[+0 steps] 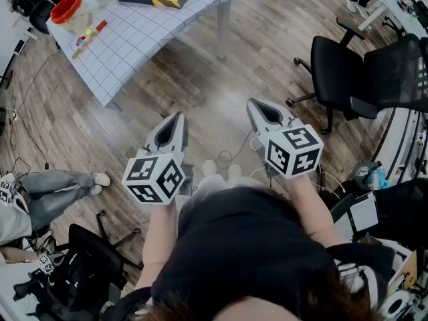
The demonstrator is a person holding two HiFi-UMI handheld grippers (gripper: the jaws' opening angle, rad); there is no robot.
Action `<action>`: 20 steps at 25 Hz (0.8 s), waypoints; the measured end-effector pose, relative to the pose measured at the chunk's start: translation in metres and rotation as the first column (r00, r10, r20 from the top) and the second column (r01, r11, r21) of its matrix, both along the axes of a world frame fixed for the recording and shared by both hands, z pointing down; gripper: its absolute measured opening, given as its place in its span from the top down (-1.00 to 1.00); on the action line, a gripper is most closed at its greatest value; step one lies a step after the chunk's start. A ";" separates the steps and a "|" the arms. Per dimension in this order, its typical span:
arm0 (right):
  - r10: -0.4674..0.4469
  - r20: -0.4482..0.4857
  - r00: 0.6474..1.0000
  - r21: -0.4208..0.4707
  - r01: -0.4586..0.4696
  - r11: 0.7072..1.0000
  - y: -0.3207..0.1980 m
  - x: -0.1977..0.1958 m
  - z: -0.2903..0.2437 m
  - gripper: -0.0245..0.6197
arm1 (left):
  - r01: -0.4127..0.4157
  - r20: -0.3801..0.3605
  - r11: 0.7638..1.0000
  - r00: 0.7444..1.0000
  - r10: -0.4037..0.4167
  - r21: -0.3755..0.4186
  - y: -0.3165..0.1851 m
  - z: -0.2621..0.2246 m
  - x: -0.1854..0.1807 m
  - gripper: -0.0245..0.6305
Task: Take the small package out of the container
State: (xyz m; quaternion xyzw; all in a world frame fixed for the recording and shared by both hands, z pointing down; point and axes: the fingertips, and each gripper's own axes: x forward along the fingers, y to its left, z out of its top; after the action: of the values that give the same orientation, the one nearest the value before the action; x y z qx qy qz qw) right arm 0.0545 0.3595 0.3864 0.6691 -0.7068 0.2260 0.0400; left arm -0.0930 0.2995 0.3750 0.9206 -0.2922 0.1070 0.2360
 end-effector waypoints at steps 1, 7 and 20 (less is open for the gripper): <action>0.007 0.007 1.000 -0.009 -0.007 1.000 0.004 0.002 0.003 0.88 | 0.002 0.006 1.000 1.000 -0.003 0.004 0.002 0.000 0.001 0.85; -0.009 0.036 0.999 -0.022 0.009 1.000 0.021 0.011 0.008 0.88 | -0.002 0.067 1.000 0.998 0.003 -0.015 0.019 0.009 0.014 0.85; -0.153 0.058 0.987 0.016 0.152 0.988 0.007 -0.002 0.011 0.88 | 0.068 0.108 0.997 0.992 -0.070 0.026 0.023 0.015 0.014 0.85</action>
State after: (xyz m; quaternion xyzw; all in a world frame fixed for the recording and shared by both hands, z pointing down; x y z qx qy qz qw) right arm 0.0529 0.3666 0.3975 0.6064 -0.7580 0.2382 0.0323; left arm -0.0787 0.3225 0.3904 0.9053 -0.3374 0.1455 0.2132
